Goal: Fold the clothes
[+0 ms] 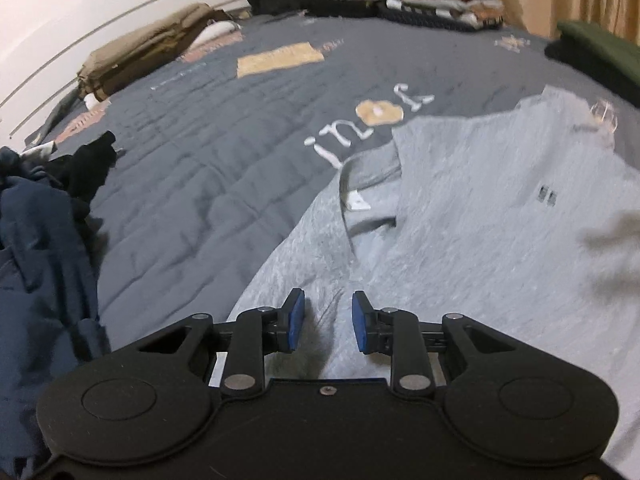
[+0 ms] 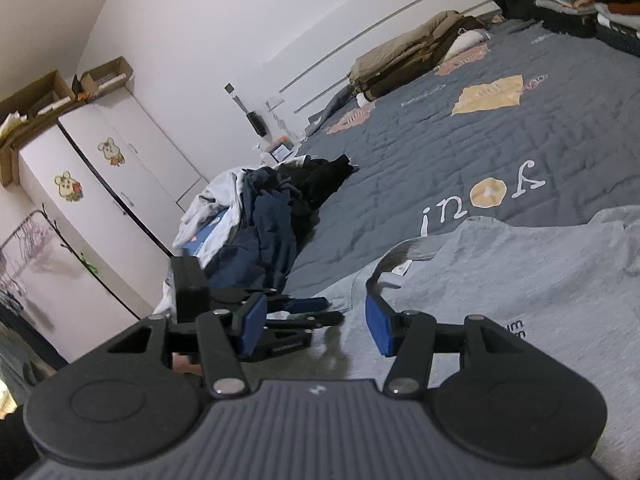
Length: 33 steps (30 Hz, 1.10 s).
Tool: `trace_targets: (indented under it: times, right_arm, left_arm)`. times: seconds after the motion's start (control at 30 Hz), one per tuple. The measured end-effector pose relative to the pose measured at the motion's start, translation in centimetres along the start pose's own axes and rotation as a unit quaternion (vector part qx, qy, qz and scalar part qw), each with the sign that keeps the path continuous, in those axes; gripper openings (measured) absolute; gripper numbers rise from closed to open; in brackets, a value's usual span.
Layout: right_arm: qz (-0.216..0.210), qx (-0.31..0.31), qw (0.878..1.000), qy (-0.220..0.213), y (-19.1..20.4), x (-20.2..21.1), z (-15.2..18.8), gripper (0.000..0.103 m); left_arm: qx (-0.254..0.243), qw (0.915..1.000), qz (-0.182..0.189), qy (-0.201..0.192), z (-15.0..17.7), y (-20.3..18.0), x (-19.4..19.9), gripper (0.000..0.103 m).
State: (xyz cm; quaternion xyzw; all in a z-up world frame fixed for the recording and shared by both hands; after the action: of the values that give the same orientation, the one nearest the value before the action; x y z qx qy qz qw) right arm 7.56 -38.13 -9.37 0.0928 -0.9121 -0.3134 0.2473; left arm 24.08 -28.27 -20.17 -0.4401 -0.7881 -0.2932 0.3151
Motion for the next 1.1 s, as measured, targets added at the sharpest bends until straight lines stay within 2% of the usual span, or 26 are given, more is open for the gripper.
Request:
trace_targets:
  times: [0.1,0.23,0.27,0.3,0.4,0.47,0.53,0.67,0.73,0.8,0.83,0.87,0.93,0.97,1.0,1.1]
  right_arm:
    - [0.004,-0.004,1.000,0.004,-0.3,-0.2,0.2,0.054]
    - [0.006,-0.001,1.000,0.010,-0.5,-0.4,0.4,0.054]
    - [0.006,-0.002,1.000,0.010,-0.5,-0.5,0.4,0.054]
    - [0.005,-0.005,1.000,0.010,-0.6,-0.4,0.4,0.054]
    - [0.003,-0.010,1.000,0.008,-0.7,-0.4,0.3,0.054]
    - [0.004,-0.012,1.000,0.007,-0.8,-0.3,0.3,0.054]
    - [0.003,-0.017,1.000,0.005,-0.8,-0.3,0.3,0.054]
    - [0.005,-0.020,1.000,0.002,-0.9,-0.3,0.2,0.054]
    - [0.007,-0.019,1.000,0.003,-0.9,-0.3,0.2,0.054]
    - [0.007,-0.021,1.000,0.003,-0.9,-0.4,0.2,0.054]
    - [0.007,-0.022,1.000,0.003,-1.0,-0.4,0.2,0.054]
    - [0.007,-0.021,1.000,0.004,-1.0,-0.4,0.2,0.054]
    - [0.009,-0.021,1.000,0.004,-1.0,-0.4,0.3,0.054]
    - [0.009,-0.021,1.000,0.004,-1.1,-0.5,0.3,0.054]
    - [0.010,-0.023,1.000,0.005,-1.2,-0.5,0.3,0.054]
    - [0.012,-0.024,1.000,0.006,-1.4,-0.5,0.3,0.054]
  left_arm:
    - [-0.014,0.9998,0.001,0.012,0.2,-0.1,-1.1,0.043]
    - [-0.031,0.9992,0.010,0.025,0.6,-0.3,-2.1,0.043]
    - [-0.024,0.9992,0.018,0.028,0.7,-0.1,-2.2,0.033]
    - [-0.016,0.9991,0.025,0.031,0.8,0.0,-2.2,0.011]
    - [0.023,0.9989,0.034,0.024,0.4,1.5,-2.0,0.006]
    - [0.041,0.9990,0.017,0.004,-0.2,3.0,-1.3,0.004]
    - [0.059,0.9978,-0.018,-0.023,-1.1,5.0,-0.4,0.003]
    - [0.115,0.9861,-0.090,-0.079,-3.0,9.8,1.7,0.003]
    - [0.145,0.9824,-0.092,-0.074,-3.4,10.9,1.6,0.004]
    - [0.142,0.9826,-0.102,-0.061,-3.5,11.1,1.3,0.010]
    - [0.140,0.9833,-0.099,-0.060,-3.5,10.9,1.4,0.010]
    - [0.141,0.9851,-0.082,-0.056,-3.5,10.5,1.4,0.015]
    - [0.138,0.9878,-0.047,-0.054,-3.2,9.7,1.8,0.032]
    - [0.132,0.9894,-0.038,-0.049,-2.9,9.4,1.8,0.051]
    - [0.127,0.9902,-0.038,-0.043,-2.4,9.2,1.6,0.062]
    - [0.121,0.9915,-0.044,-0.015,-0.7,9.0,0.4,0.062]
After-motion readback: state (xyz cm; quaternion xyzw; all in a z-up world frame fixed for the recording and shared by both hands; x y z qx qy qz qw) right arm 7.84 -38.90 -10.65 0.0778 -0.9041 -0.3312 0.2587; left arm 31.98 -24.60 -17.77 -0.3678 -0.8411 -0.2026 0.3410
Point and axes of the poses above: each gripper's, at about its wrist camera, not at the fingertips, and x roughly against the way its jaws point, y to its left, z to its underside, the point moved 10 cm from there along -x, roughly the way its jaws point
